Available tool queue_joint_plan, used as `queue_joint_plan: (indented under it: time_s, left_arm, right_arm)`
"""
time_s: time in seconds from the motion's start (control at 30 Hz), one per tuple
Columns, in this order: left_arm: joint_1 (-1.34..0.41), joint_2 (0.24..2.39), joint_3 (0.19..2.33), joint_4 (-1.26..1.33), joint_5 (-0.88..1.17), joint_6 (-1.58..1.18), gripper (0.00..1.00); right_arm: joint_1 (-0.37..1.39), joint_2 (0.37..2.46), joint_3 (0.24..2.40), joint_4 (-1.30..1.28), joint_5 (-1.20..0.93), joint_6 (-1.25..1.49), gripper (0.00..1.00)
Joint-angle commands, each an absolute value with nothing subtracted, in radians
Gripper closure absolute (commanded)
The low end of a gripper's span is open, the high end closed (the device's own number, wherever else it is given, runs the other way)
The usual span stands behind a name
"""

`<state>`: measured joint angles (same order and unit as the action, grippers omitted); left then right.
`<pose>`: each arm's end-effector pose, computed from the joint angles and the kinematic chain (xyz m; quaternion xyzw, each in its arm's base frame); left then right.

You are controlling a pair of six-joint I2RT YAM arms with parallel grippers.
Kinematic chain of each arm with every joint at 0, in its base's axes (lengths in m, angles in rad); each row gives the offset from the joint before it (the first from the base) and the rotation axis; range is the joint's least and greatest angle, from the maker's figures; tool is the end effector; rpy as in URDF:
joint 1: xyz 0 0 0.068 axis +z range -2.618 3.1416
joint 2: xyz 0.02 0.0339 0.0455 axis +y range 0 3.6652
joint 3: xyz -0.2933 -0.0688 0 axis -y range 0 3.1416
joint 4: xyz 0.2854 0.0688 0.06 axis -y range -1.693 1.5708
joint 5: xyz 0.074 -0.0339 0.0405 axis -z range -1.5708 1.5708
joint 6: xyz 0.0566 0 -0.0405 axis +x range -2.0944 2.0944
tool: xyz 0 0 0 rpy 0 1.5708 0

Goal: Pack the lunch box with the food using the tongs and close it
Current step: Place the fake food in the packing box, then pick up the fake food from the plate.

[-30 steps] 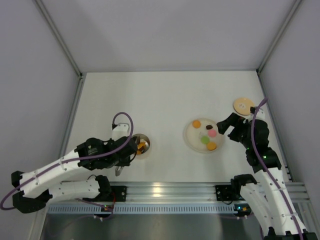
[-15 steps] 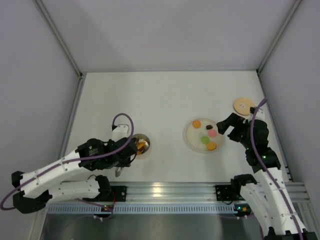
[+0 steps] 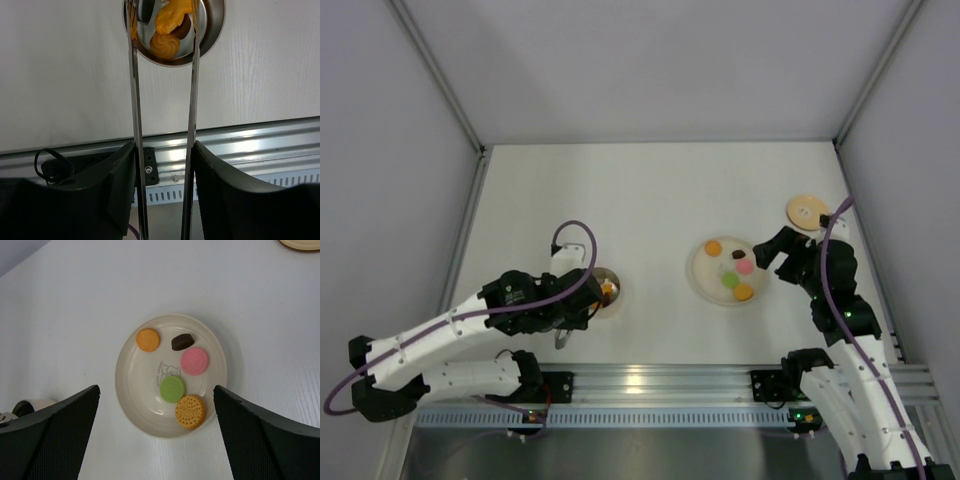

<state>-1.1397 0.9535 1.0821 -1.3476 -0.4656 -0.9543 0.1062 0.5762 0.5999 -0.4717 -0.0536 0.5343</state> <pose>0.0935 -0.1425 0.3318 0.0485 0.9576 -0.0338 0.2819 0.1743 0.0216 0.2835 0.1658 0.8299 0.1891 0.4980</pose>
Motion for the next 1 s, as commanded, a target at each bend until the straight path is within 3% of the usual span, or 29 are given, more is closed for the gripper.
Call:
queue_joint_plan:
  time_s: [0.0,0.3,0.97]
  left_arm:
    - [-1.137,0.959,1.132,-1.373,-0.491,-0.939,0.48]
    - [-1.137,1.043,1.241,-1.292,-0.48,-0.844,0.48]
    - [-1.135,1.833,1.854,-0.864,-0.237,-0.485,0.47]
  right_arm:
    - [0.094,0.563,0.594,-0.416,-0.054,0.531,0.06]
    - [0.094,0.56,0.597,-0.416,-0.057,0.537,0.06]
    - [0.094,0.462,0.634,-0.554,0.023,0.518,0.06]
